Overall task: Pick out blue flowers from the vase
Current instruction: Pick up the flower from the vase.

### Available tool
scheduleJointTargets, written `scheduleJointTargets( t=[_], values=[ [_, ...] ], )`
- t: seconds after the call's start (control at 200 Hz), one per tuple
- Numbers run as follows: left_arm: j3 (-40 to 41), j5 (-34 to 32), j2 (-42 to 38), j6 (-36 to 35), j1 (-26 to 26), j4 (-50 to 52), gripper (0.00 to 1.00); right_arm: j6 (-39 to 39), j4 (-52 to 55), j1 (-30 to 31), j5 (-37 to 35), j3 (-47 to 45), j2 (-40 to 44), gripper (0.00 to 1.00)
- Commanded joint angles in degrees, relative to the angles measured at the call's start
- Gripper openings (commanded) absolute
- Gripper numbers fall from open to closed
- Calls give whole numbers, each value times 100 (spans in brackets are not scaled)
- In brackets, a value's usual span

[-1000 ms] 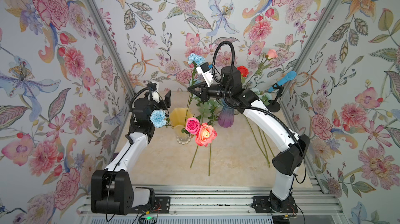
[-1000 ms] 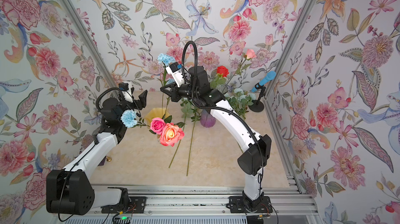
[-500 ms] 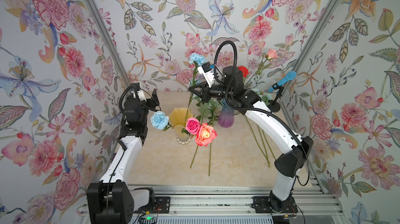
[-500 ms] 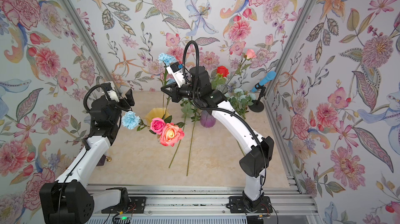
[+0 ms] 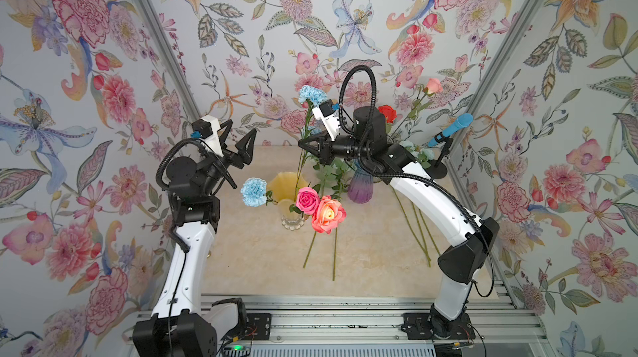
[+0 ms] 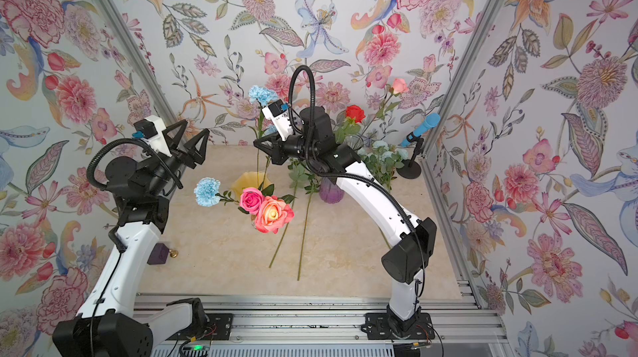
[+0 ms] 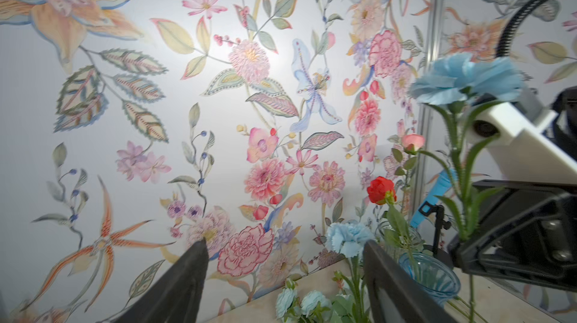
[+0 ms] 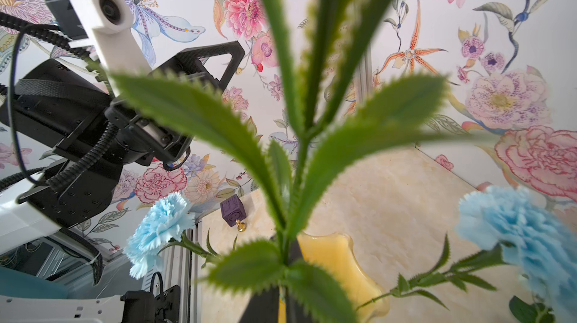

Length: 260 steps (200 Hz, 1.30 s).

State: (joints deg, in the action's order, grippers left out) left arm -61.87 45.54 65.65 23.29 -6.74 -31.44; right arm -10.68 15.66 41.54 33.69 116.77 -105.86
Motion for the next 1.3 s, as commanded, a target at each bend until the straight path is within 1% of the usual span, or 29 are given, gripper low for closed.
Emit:
scheduleJointTargets(
  t=[0.0, 0.1, 0.165, 0.265, 0.35, 0.455, 0.626, 0.706, 0.841, 0.946, 1.016, 1.091, 1.181, 1.241, 1.296],
  values=[
    [-180, 1367, 117, 179, 30, -299, 76, 66, -94, 101, 141, 316, -53, 5],
    [-255, 1822, 309, 168, 107, -219, 74, 91, -105, 236, 160, 514, -202, 5],
    [-318, 2021, 426, 41, 162, -8, 73, 165, -132, 358, 101, 604, -278, 5],
    [-466, 2175, 594, -388, 233, 611, 70, 233, -225, 512, -10, 683, -351, 5],
    [-513, 2264, 668, -518, 293, 741, 69, 242, -268, 581, -46, 765, -436, 5],
    [-472, 2405, 669, -393, 342, 508, 67, 233, -260, 624, -56, 877, -564, 5],
    [-301, 2725, 634, 311, 370, -339, 65, 263, -250, 625, -117, 902, -637, 5],
    [-295, 2743, 613, 342, 371, -362, 67, 328, -213, 620, -205, 821, -571, 5],
    [-248, 2648, 559, 246, 343, -279, 76, 437, -226, 533, -386, 460, -265, 5],
    [-264, 2565, 550, 236, 328, -285, 79, 365, -419, 376, -407, 62, 25, 4],
    [-221, 2654, 580, 552, 337, -696, 79, 236, -700, 270, -365, -240, 199, 5],
    [-119, 2805, 652, 1217, 348, -1517, 79, 131, -902, 208, -310, -420, 288, 5],
    [-145, 2959, 831, 1924, 353, -2228, 74, 105, -933, 220, -264, -410, 290, 5],
    [-195, 3049, 995, 2283, 400, -2525, 72, 102, -943, 240, -241, -392, 267, 5],
    [-284, 3155, 1152, 2378, 478, -2508, 71, 110, -941, 264, -240, -372, 261, 5]
  ],
)
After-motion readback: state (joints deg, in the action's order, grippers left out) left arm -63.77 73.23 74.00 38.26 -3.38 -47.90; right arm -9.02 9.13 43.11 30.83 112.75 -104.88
